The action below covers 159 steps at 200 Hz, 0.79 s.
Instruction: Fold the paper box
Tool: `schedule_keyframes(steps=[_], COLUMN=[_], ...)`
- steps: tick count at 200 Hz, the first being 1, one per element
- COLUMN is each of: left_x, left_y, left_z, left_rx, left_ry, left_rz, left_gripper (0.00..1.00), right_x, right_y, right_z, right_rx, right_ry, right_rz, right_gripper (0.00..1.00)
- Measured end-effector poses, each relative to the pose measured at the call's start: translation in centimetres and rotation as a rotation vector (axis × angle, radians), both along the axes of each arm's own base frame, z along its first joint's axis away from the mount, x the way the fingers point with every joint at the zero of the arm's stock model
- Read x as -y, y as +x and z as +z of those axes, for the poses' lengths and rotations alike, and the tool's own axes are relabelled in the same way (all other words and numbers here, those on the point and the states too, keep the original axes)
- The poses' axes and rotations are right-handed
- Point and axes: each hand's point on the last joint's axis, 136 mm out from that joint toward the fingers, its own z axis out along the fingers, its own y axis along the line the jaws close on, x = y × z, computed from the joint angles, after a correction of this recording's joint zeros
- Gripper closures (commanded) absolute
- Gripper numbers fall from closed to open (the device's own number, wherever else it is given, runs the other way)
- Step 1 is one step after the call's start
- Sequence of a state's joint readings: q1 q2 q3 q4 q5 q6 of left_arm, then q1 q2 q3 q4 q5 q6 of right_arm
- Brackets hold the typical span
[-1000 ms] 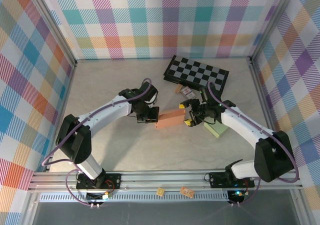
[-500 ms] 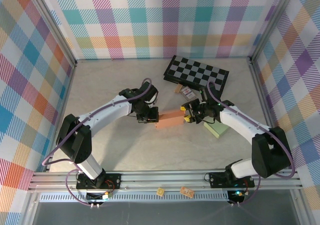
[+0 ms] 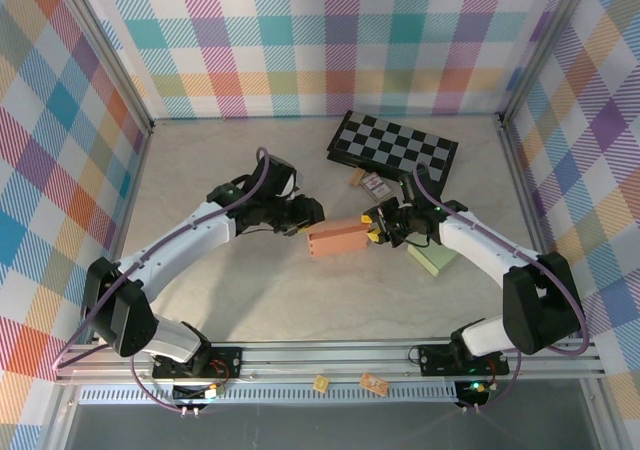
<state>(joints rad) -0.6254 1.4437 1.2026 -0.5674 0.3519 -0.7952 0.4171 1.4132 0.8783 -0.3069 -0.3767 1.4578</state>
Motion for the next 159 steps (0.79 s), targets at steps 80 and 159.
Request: schedule_keyframes(steps=[80,159], left_x=[-1.7,-2.1], left_y=[0.4,1.1], left_z=[-5.7,-7.0], left_rx=[-0.203,-0.223], left_ry=[-0.036,-0.090], left_rz=[0.238,0.313], left_gripper=[0.58,0.64], right_x=[0.1,0.2], right_y=[-0.3,-0.5], right_z=[-0.2,-0.3], right_rx=[0.006,0.002], right_ry=[-0.014,-0.016], right_rz=[0.027,0.035], right_gripper=[0.73,0.77])
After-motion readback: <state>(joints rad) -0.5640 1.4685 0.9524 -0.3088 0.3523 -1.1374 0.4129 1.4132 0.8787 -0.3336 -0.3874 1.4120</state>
